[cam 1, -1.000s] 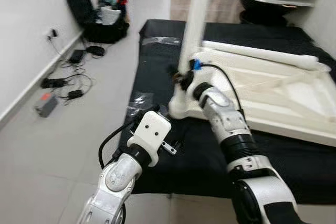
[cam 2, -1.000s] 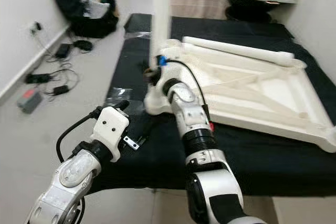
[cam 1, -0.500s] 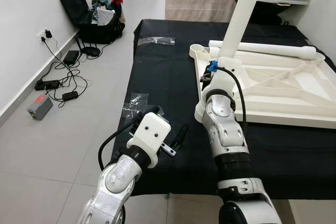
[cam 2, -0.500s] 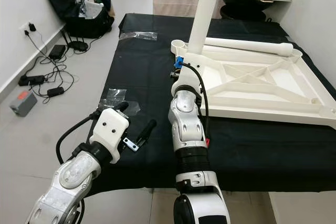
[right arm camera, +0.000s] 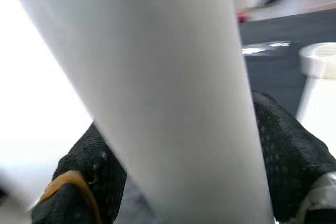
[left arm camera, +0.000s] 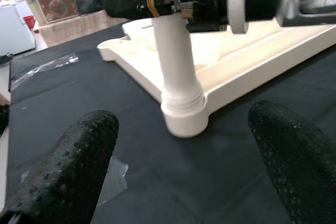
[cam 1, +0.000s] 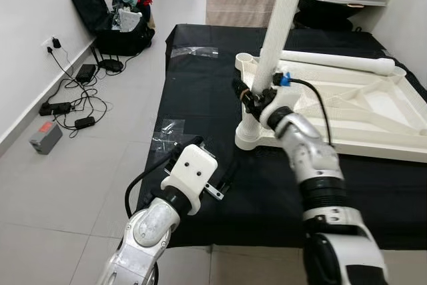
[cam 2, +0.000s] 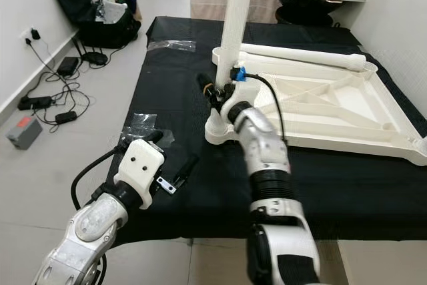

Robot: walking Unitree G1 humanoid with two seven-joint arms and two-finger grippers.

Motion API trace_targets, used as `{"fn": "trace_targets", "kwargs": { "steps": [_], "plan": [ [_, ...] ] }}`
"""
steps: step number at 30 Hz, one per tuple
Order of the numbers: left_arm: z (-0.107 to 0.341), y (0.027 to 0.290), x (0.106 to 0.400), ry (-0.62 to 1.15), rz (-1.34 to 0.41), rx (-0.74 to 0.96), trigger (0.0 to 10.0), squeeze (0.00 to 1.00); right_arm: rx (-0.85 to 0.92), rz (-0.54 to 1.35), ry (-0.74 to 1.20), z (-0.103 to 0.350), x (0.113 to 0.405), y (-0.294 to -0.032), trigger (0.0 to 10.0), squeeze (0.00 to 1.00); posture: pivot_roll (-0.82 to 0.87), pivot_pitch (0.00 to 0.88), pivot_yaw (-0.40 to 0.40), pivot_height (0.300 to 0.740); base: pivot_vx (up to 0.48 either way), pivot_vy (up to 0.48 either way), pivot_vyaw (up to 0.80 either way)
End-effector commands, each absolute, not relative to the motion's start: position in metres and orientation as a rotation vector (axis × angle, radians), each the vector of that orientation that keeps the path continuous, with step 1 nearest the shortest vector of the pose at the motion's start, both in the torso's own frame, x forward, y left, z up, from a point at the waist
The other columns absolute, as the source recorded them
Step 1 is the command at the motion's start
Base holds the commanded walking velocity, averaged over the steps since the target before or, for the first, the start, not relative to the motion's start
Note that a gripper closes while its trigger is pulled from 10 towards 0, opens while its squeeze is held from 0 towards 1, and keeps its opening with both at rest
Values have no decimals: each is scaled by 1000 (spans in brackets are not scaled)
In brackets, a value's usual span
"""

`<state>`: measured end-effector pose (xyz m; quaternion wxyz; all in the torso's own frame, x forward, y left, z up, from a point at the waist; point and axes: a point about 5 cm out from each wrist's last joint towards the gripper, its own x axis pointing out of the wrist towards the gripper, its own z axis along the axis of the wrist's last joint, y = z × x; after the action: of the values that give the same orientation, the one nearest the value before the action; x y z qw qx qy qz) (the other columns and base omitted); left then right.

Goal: Building children table

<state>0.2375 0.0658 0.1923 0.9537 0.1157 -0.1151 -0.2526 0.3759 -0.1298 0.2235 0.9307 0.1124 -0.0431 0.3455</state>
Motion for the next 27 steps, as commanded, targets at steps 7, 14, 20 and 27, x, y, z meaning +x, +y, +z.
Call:
{"fn": "trace_targets", "kwargs": {
  "steps": [7,14,20,27],
  "plan": [
    [189,62,236,-231,-536,259,10000,0,105,1180,-73,219,358,-100,10000,0,109,88,-75,740,0,0,0],
    [190,62,235,-230,-528,256,10000,0,123,1184,-89,226,365,-92,0,0,116,98,-82,740,0,0,0],
    [189,61,234,-228,-527,253,10000,0,111,951,-120,231,380,-97,0,0,114,104,-81,740,0,0,0],
    [189,63,236,-229,-523,255,10000,0,115,268,-28,224,401,-123,0,0,100,106,-75,740,0,0,0]
  ]
}}
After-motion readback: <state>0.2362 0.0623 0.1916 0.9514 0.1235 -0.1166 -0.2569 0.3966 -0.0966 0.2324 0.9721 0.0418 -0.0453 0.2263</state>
